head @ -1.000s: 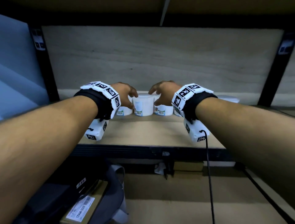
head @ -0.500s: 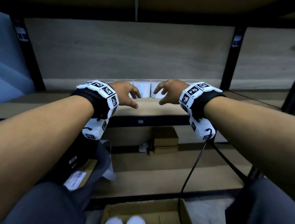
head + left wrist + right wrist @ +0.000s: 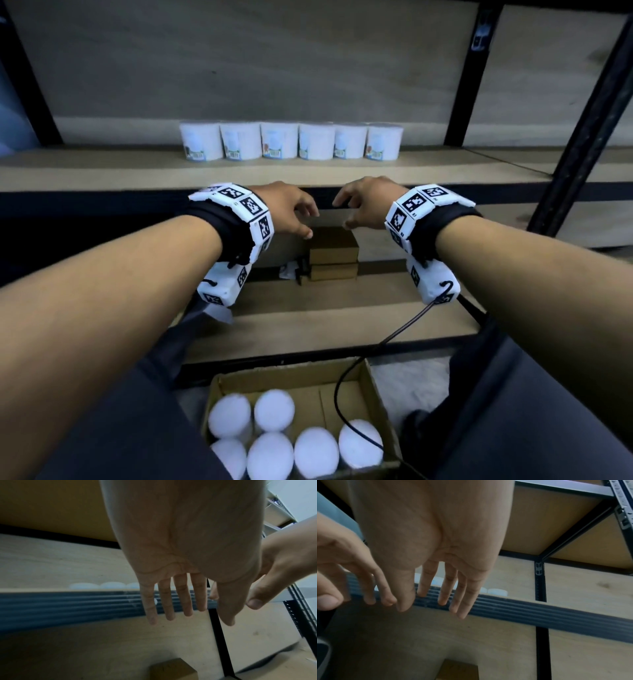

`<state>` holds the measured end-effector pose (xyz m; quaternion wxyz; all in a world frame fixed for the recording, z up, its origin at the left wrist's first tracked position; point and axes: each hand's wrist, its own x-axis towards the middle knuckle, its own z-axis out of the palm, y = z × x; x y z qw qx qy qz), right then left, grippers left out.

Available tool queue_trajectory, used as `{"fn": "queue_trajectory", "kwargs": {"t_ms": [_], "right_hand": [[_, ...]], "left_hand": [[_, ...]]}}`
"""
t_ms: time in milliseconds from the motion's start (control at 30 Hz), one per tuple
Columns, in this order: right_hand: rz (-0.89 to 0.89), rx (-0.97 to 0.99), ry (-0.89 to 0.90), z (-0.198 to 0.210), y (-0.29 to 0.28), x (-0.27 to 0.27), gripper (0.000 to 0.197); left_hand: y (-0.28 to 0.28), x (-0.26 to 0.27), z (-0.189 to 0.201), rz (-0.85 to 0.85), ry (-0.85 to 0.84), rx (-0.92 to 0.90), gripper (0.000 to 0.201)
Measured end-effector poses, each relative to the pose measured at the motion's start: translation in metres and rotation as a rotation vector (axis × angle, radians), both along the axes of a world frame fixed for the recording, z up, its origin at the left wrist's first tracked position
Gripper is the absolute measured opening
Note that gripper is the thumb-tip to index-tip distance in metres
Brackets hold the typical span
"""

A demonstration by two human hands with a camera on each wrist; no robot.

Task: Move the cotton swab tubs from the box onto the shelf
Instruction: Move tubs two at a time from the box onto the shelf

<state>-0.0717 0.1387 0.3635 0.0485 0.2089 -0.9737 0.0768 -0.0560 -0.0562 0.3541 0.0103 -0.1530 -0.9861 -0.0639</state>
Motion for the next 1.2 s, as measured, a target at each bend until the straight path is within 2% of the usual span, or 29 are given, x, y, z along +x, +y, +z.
{"fn": "queue_trajectory", "kwargs": {"t_ms": [367, 533, 867, 1067, 1200], "right_hand": [[-0.027, 0.024, -0.147, -0.086, 0.008, 0.001, 0.047], [-0.042, 0.001, -0.267, -0.127, 0.008, -0.005, 0.048], [-0.012, -0.027, -0.477, -0.213, -0.02, -0.009, 0.046], [0.04, 0.012, -0.589, -0.275, -0.052, -0.012, 0.05], [0.07, 0.017, -0.649, -0.311, -0.073, -0.012, 0.056]], "left_hand": [[0.015, -0.004, -0.091, -0.003, -0.135, 0.016, 0.047], [0.009, -0.008, -0.131, 0.027, -0.223, 0.023, 0.047], [-0.028, -0.005, -0.224, 0.114, -0.429, 0.003, 0.054], [-0.061, 0.004, -0.278, 0.172, -0.563, -0.087, 0.063], [-0.083, 0.012, -0.307, 0.2, -0.651, -0.05, 0.065]]}}
